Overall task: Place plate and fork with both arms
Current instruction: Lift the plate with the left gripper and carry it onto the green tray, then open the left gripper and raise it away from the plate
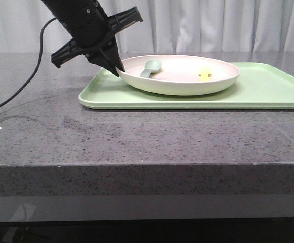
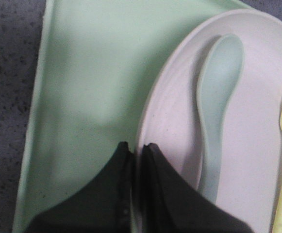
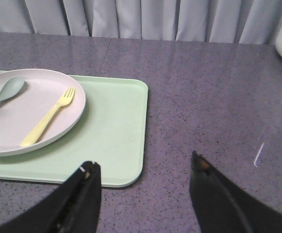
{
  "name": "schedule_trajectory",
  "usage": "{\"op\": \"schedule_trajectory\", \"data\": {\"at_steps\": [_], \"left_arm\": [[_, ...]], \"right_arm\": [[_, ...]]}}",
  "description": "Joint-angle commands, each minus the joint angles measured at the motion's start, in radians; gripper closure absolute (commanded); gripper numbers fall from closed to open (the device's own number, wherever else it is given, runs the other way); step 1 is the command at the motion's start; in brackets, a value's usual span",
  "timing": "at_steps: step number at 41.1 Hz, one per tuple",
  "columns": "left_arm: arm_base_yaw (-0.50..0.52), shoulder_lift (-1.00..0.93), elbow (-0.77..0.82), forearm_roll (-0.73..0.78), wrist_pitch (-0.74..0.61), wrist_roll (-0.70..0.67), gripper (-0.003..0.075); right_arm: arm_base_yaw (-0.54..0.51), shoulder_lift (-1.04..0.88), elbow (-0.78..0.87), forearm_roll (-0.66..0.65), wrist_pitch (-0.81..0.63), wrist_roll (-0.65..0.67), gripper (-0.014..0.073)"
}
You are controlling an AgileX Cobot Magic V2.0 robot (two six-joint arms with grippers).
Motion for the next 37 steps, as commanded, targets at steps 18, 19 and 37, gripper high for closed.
{"op": "schedule_trajectory", "data": {"at_steps": [18, 19, 37], "left_arm": [[-0.008, -0.063, -0.041, -0.022, -0.023, -0.003, 0.0412], [-0.008, -0.068, -0.041, -0.022, -0.023, 0.002, 0.0386], [-0.008, -0.413, -0.042, -0.020, 0.139, 0.466, 0.0364]], "right_arm": [[0.002, 0.013, -0.034, 0.000, -0.082, -0.002, 0.0166], [0.002, 0.013, -0.034, 0.000, -0.082, -0.002, 0.0166], [0.002, 0.013, -0.034, 0.000, -0.082, -0.002, 0.0166]]}}
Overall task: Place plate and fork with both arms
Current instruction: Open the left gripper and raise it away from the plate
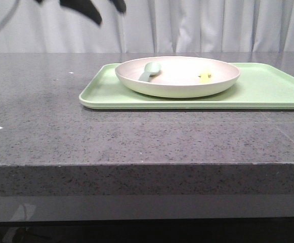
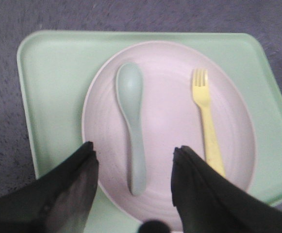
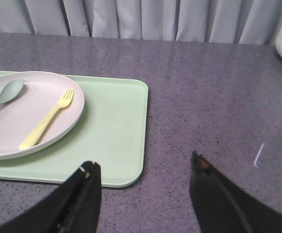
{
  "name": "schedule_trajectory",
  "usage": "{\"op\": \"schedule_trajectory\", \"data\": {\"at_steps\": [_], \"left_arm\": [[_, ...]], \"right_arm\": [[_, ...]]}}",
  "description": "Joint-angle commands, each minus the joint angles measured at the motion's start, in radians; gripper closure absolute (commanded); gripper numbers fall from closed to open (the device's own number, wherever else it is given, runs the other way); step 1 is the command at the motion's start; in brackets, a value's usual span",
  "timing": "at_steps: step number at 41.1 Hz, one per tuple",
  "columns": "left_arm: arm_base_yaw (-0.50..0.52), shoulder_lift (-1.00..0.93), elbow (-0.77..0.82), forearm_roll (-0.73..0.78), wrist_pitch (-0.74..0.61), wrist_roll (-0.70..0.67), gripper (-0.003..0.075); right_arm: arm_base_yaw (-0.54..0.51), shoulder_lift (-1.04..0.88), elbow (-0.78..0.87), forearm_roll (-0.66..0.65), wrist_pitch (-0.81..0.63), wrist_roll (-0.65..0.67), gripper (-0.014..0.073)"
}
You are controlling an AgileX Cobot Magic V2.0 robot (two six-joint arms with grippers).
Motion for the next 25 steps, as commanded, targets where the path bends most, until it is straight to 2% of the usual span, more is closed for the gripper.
{"op": "schedule_trajectory", "data": {"at_steps": [1, 6, 12, 25], "left_arm": [[-0.008, -0.163, -0.032, -0.021, 0.024, 0.133, 0.0364], [-0.008, -0.302, 0.039, 0.026, 0.032, 0.156, 0.0364], [-0.008, -0.469, 0.215, 0.138, 0.004, 0.156, 0.0364], [-0.008, -0.834, 0.593, 0.151, 0.016, 0.156, 0.0364]], "right_arm": [[0.002, 0.013, -0.034, 0.000, -0.082, -0.002, 0.0166], [0.002, 0.013, -0.034, 0.000, -0.082, -0.002, 0.0166], [0.002, 0.013, -0.034, 0.000, -0.082, -0.002, 0.0166], [0.002, 0.013, -0.034, 0.000, -0.082, -0.002, 0.0166]]}}
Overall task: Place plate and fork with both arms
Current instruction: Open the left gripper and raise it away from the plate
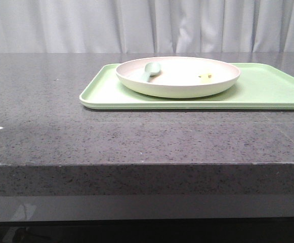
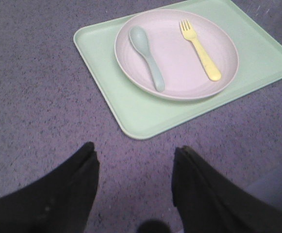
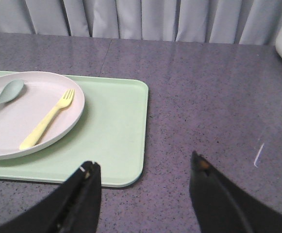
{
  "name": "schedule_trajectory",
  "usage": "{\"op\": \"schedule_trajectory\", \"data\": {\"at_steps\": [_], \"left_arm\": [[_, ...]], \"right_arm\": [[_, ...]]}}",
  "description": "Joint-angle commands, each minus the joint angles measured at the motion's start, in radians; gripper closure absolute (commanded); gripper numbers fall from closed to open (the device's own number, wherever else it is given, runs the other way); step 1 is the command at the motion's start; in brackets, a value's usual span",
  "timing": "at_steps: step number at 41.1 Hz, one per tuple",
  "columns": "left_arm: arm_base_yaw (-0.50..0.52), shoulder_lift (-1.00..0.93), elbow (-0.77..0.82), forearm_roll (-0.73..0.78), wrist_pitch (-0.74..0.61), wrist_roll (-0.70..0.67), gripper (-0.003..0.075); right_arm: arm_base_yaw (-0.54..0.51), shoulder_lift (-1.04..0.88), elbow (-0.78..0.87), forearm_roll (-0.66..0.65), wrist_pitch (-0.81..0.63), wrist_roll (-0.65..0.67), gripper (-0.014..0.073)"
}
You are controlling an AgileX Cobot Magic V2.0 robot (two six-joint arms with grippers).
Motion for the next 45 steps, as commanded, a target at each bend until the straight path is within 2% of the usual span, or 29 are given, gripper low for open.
{"op": "schedule_trajectory", "data": {"at_steps": [1, 10, 16, 25, 30, 37, 42, 45], "left_arm": [[-0.006, -0.112, 0.071, -0.007, -0.062, 0.003, 0.0364], [-0.006, -0.333, 0.245, -0.007, -0.059, 0.003, 0.0364], [-0.006, -0.435, 0.300, -0.007, -0.059, 0.003, 0.0364], [-0.006, -0.466, 0.305, -0.007, -0.057, 0.003, 0.0364], [-0.006, -0.466, 0.305, -0.007, -0.057, 0.003, 0.0364], [-0.006, -0.466, 0.305, -0.007, -0.057, 0.003, 0.0364], [-0.006, -0.466, 0.305, -0.007, -0.057, 0.003, 0.0364], [-0.006, -0.466, 0.305, -0.007, -0.057, 0.003, 0.0364]], "right_arm": [[0.002, 0.013, -0.034, 0.000, -0.082, -0.002, 0.0166], [0.002, 0.013, -0.034, 0.000, -0.084, -0.002, 0.0166], [0.002, 0.013, -0.034, 0.000, -0.090, -0.002, 0.0166], [0.002, 0.013, -0.042, 0.011, -0.079, -0.002, 0.0166], [0.002, 0.033, -0.118, 0.047, 0.009, -0.005, 0.0166], [0.025, 0.152, -0.259, 0.179, 0.200, -0.190, 0.0166], [0.098, 0.254, -0.322, 0.315, 0.257, -0.294, 0.0142], [0.156, 0.318, -0.361, 0.328, 0.288, -0.321, 0.0130]]}}
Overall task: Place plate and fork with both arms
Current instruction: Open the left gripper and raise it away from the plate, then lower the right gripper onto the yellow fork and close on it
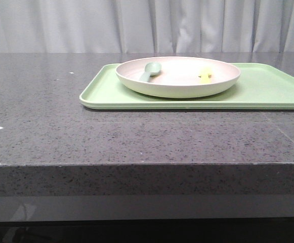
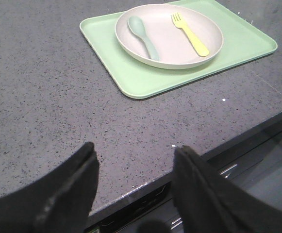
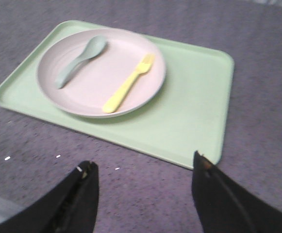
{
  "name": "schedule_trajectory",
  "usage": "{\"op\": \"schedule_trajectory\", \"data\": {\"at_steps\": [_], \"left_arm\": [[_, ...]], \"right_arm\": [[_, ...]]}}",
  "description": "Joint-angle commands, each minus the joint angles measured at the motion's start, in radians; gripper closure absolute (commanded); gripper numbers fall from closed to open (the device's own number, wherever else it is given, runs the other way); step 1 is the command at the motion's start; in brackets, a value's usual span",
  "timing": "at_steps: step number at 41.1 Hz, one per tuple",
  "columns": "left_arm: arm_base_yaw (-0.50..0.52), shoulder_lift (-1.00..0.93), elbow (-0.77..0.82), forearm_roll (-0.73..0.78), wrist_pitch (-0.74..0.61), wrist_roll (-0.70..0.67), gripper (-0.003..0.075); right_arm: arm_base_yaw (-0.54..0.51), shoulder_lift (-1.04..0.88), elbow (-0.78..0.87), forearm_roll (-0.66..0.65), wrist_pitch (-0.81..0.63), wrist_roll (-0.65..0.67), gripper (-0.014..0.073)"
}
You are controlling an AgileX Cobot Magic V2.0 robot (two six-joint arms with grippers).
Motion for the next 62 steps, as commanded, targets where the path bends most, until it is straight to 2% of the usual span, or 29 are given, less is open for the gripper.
{"op": "schedule_trajectory", "data": {"at_steps": [1, 13, 18, 24, 27, 35, 39, 48, 55, 62], "left_arm": [[-0.006, 0.005, -0.022, -0.013, -0.067, 0.003, 0.0364], [-0.006, 0.005, -0.022, -0.013, -0.067, 0.003, 0.0364], [-0.006, 0.005, -0.022, -0.013, -0.067, 0.003, 0.0364], [-0.006, 0.005, -0.022, -0.013, -0.067, 0.003, 0.0364], [-0.006, 0.005, -0.022, -0.013, -0.067, 0.003, 0.0364], [-0.006, 0.005, -0.022, -0.013, -0.067, 0.003, 0.0364], [-0.006, 0.005, -0.022, -0.013, -0.067, 0.003, 0.0364], [-0.006, 0.005, -0.022, -0.013, -0.067, 0.003, 0.0364], [-0.006, 0.005, -0.022, -0.013, -0.067, 0.003, 0.0364], [-0.006, 0.005, -0.022, -0.013, -0.067, 0.003, 0.0364]], "right_arm": [[0.060, 0.086, -0.080, 0.052, -0.016, -0.054, 0.0130], [0.239, 0.392, -0.266, 0.014, 0.070, -0.024, 0.0135], [0.312, 0.510, -0.367, -0.153, 0.101, 0.121, 0.0135], [0.404, 0.643, -0.489, -0.464, 0.174, 0.403, 0.0135], [0.421, 0.701, -0.547, -0.541, 0.206, 0.475, 0.0135], [0.419, 0.824, -0.662, -0.536, 0.225, 0.477, 0.0136], [0.394, 0.883, -0.727, -0.516, 0.274, 0.525, 0.0144], [0.294, 0.995, -0.826, -0.344, 0.300, 0.544, 0.0313], [0.223, 1.066, -0.885, -0.232, 0.303, 0.544, 0.0334], [0.190, 1.137, -0.947, -0.193, 0.328, 0.563, 0.0333]]}}
